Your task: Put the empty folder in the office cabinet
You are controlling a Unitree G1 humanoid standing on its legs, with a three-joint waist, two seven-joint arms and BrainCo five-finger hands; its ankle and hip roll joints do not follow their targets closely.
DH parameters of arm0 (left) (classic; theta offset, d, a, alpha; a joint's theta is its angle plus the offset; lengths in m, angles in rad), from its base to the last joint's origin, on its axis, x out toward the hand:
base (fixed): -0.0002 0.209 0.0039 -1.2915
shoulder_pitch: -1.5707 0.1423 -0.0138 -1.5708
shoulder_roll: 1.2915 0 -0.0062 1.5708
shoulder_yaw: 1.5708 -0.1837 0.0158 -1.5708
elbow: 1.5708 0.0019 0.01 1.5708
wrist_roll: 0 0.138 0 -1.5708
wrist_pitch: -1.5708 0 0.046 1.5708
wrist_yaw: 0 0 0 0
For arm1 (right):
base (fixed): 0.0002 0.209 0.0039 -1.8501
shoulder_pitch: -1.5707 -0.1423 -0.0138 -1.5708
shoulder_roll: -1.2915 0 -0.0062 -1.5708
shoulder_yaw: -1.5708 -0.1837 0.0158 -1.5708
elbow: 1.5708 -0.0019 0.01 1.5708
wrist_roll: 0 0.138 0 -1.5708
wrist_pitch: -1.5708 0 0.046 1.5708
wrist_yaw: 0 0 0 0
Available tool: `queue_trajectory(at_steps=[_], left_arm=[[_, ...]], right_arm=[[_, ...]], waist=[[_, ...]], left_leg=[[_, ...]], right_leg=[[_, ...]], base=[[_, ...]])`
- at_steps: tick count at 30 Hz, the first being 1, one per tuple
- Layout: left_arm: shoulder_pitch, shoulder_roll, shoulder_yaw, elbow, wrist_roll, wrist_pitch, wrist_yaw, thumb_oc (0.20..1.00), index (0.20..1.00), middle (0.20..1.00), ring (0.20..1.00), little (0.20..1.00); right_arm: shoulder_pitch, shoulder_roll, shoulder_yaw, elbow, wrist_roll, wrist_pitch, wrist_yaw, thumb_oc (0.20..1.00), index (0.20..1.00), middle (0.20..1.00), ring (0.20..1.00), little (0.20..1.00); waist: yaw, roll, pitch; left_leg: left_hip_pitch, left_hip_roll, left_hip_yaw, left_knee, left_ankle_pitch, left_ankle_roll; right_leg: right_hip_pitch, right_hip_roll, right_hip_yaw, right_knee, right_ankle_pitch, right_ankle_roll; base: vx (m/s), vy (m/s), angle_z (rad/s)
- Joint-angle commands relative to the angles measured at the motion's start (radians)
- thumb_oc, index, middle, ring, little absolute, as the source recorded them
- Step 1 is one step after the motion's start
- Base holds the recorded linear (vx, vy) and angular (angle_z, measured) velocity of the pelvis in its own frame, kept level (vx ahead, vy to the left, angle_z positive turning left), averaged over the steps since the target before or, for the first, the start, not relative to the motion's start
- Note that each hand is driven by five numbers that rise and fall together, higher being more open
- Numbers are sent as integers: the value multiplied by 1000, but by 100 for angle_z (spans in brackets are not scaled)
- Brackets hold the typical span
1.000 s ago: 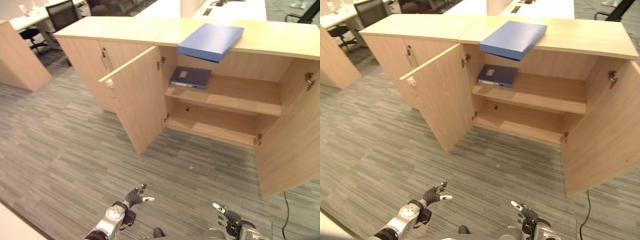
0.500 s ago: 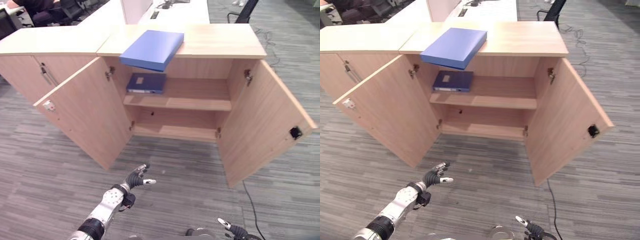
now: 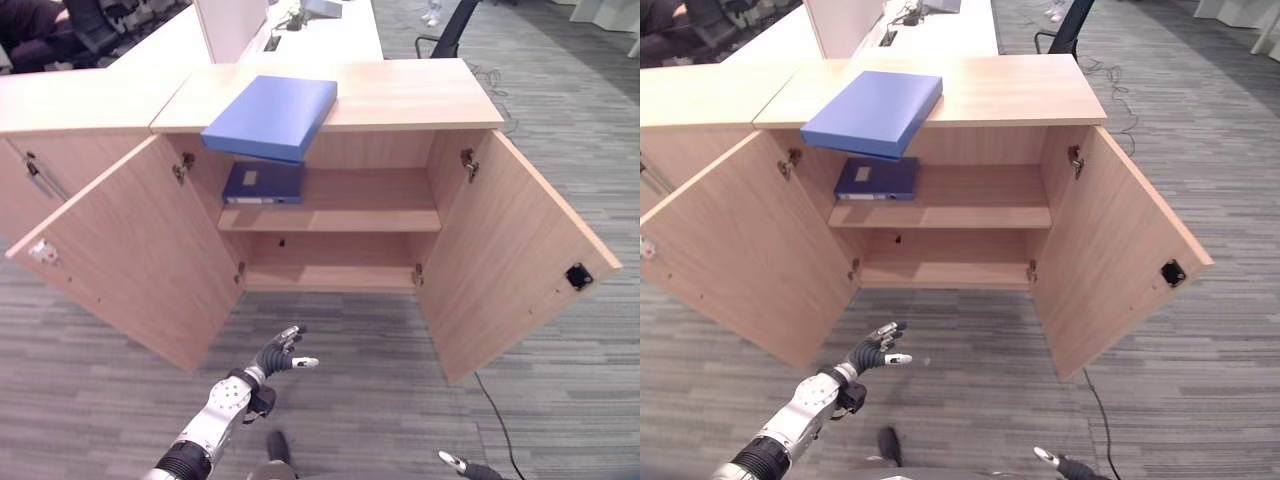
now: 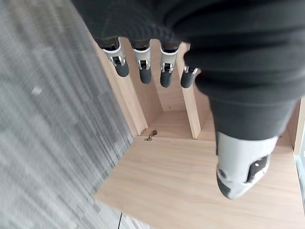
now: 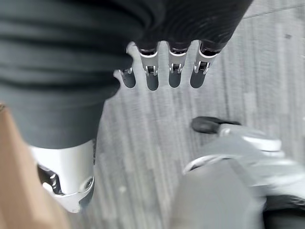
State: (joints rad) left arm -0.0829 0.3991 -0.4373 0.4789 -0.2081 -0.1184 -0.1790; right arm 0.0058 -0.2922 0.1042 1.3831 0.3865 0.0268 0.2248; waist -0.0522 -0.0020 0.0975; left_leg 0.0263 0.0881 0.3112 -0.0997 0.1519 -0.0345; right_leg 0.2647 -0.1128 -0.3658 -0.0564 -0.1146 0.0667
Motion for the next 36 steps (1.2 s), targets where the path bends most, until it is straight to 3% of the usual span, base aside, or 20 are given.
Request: queue_trajectory(at_steps=[1, 5, 7, 8, 9, 12, 13, 14, 15, 16, 20, 24, 27, 28, 29, 32, 36], left_arm=[[-40, 23, 32, -82, 20, -51, -16, 1000, 1000, 1000, 1000, 1000], [-38, 53, 40, -148, 19, -59, -22, 1000, 1000, 1000, 1000, 1000], [-33, 60, 57, -170, 5, -56, -15, 1000, 1000, 1000, 1000, 1000], [-33, 60, 57, -170, 5, -56, -15, 1000, 1000, 1000, 1000, 1000], [-32, 58, 70, -180, -12, -51, -2, 1000, 1000, 1000, 1000, 1000], [-21, 38, 86, -177, -80, -40, 7, 1000, 1000, 1000, 1000, 1000], [-16, 17, 96, -170, -122, -36, 21, 1000, 1000, 1000, 1000, 1000], [-17, -12, 103, -156, -146, -35, 44, 1000, 1000, 1000, 1000, 1000], [-17, -13, 103, -156, -146, -35, 45, 1000, 1000, 1000, 1000, 1000], [-27, -18, 103, -161, -132, -44, 55, 1000, 1000, 1000, 1000, 1000], [-39, -25, 112, -185, -96, -47, 69, 1000, 1000, 1000, 1000, 1000], [-65, 17, 113, -291, -8, -63, 61, 1000, 1000, 1000, 1000, 1000], [-82, 64, 142, -410, 101, -95, 81, 1000, 1000, 1000, 1000, 1000], [-90, 98, 171, -481, 213, -128, 122, 1000, 1000, 1000, 1000, 1000], [-88, 99, 172, -483, 214, -127, 122, 1000, 1000, 1000, 1000, 1000], [-121, 154, 222, -518, 482, -154, 247, 1000, 1000, 1000, 1000, 1000], [-214, 176, 184, -481, 607, -169, 337, 1000, 1000, 1000, 1000, 1000]], right_arm=[[-39, 1, -22, 9, -34, -2, 19, 1000, 1000, 1000, 1000, 1000], [-42, 7, -33, 9, -49, 5, 24, 1000, 1000, 1000, 1000, 1000], [-44, 16, -30, 11, -58, 8, 33, 1000, 1000, 1000, 1000, 1000], [-44, 16, -30, 11, -58, 9, 33, 1000, 1000, 1000, 1000, 1000], [-42, 23, -25, 0, -49, 12, 36, 1000, 1000, 1000, 1000, 1000], [-37, 36, -14, -24, -29, 13, 36, 1000, 1000, 1000, 1000, 1000], [-37, 45, -6, -32, -22, 13, 35, 1000, 1000, 1000, 1000, 1000], [-38, 57, 8, -46, -10, 17, 34, 1000, 1000, 1000, 1000, 1000], [-38, 57, 9, -46, -10, 18, 33, 1000, 1000, 1000, 1000, 1000], [-36, 61, 7, -51, 3, 19, 28, 1000, 1000, 1000, 1000, 1000], [-30, 75, 5, -44, 12, 20, 23, 1000, 1000, 1000, 1000, 1000], [-22, 81, -1, -25, 7, 19, 22, 1000, 1000, 1000, 1000, 1000], [-14, 84, -11, -11, 11, 16, 19, 1000, 1000, 1000, 1000, 1000], [-9, 93, -11, -3, 9, 14, 16, 1000, 1000, 1000, 1000, 1000], [-9, 94, -10, -2, 9, 13, 16, 1000, 1000, 1000, 1000, 1000], [3, 113, 14, -1, 3, 4, -8, 1000, 1000, 1000, 1000, 1000], [11, 117, 45, -4, -6, -4, -23, 1000, 1000, 1000, 1000, 1000]], waist=[[26, 6, -27], [36, 13, -43], [45, 20, -43], [46, 19, -44], [39, 24, -30], [31, 34, -7], [27, 37, 1], [12, 38, 12], [11, 40, 12], [1, 27, 15], [3, 11, 0], [4, -1, -34], [6, -11, -43], [9, -21, -47], [7, -22, -45], [7, -33, -56], [-4, -35, -64]], left_leg=[[-45, 4, 18, 84, -128, -32], [-9, -54, 26, 65, -175, 18], [32, -100, 17, 43, -205, 59], [32, -100, 18, 42, -205, 59], [63, -123, 11, 28, -219, 85], [89, -125, 18, 24, -233, 100], [92, -118, 15, 21, -230, 95], [88, -107, -2, 23, -222, 82], [88, -104, -2, 24, -223, 80], [80, -103, -18, 33, -224, 69], [78, -97, -17, 23, -215, 58], [63, -80, -23, 12, -203, 34], [67, -73, -32, 12, -206, 23], [66, -69, -18, 12, -190, 21], [68, -69, -19, 12, -190, 21], [83, -61, -15, 12, -196, 9], [92, -55, -6, 12, -199, 4]], right_leg=[[-76, -37, 4, 57, 2, 41], [-94, -98, 15, 130, 17, 75], [-146, -160, 23, 294, 57, 98], [-147, -161, 24, 296, 56, 98], [-199, -203, 33, 432, 135, 103], [-282, -227, 31, 552, 126, 85], [-305, -208, 25, 530, 99, 72], [-329, -140, 37, 425, 55, 50], [-325, -136, 34, 420, 56, 47], [-308, -97, 64, 287, 48, 63], [-264, -66, 62, 176, 65, 69], [-219, -37, 35, 90, 85, 73], [-193, -24, 25, 56, 91, 71], [-187, -20, 7, 38, 107, 63], [-183, -20, 6, 37, 107, 64], [-157, -6, 6, 7, 107, 62], [-148, 0, 19, -2, 107, 61]], base=[[213, 226, -6], [169, 214, 2], [170, 281, -5], [91, 242, -7], [62, 217, -8], [52, 141, -1], [31, -99, 5], [25, -114, -4], [32, -199, 5], [22, -111, 28], [24, -122, 47], [62, -148, 2], [41, -123, 6], [-29, -75, -1], [-10, -109, 0], [49, -81, 7], [35, -46, 4]])
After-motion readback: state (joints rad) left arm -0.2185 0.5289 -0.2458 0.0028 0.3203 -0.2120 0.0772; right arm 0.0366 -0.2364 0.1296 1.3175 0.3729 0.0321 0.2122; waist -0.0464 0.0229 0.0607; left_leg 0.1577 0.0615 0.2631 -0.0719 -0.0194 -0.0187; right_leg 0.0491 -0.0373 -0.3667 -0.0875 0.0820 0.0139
